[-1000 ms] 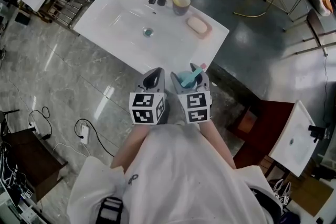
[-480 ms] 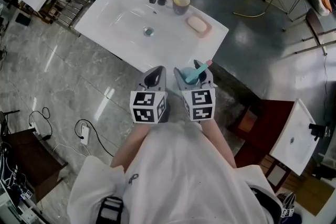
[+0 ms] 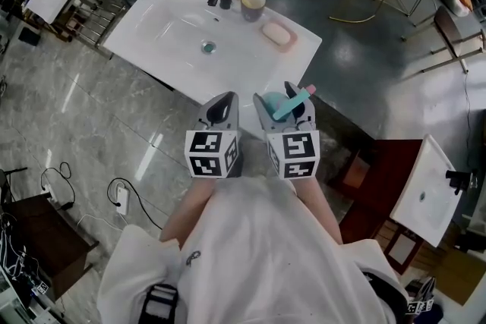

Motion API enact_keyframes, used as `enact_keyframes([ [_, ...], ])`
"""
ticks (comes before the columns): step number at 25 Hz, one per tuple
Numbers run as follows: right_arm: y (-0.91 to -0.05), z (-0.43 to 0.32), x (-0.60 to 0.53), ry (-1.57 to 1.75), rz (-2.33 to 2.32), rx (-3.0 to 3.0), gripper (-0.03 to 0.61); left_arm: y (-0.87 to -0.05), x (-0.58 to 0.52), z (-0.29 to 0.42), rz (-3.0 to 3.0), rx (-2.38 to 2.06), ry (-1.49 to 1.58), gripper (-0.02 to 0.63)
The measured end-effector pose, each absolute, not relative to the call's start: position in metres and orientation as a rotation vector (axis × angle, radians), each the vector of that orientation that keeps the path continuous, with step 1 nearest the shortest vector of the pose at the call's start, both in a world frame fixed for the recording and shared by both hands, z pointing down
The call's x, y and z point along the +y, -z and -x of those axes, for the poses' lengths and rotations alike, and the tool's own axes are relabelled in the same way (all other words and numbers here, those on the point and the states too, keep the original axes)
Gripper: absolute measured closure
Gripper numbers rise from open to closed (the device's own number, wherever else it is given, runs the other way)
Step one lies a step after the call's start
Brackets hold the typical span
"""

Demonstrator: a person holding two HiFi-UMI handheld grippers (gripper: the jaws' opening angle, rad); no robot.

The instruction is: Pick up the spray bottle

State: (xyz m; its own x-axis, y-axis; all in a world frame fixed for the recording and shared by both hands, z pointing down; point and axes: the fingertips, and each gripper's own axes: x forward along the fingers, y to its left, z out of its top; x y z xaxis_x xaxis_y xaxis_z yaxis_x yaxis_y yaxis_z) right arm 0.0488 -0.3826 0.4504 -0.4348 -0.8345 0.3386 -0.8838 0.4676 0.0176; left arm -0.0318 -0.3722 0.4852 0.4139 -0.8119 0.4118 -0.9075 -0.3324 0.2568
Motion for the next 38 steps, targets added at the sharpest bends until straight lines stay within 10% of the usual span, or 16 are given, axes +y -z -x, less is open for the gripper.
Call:
enact_keyframes([
  [38, -0.390, -0.094, -0.340, -0.068, -1.630, -2.429, 0.264, -0.416, -0.344, -0.014, -2.416, -1.467, -0.115, 0.581],
])
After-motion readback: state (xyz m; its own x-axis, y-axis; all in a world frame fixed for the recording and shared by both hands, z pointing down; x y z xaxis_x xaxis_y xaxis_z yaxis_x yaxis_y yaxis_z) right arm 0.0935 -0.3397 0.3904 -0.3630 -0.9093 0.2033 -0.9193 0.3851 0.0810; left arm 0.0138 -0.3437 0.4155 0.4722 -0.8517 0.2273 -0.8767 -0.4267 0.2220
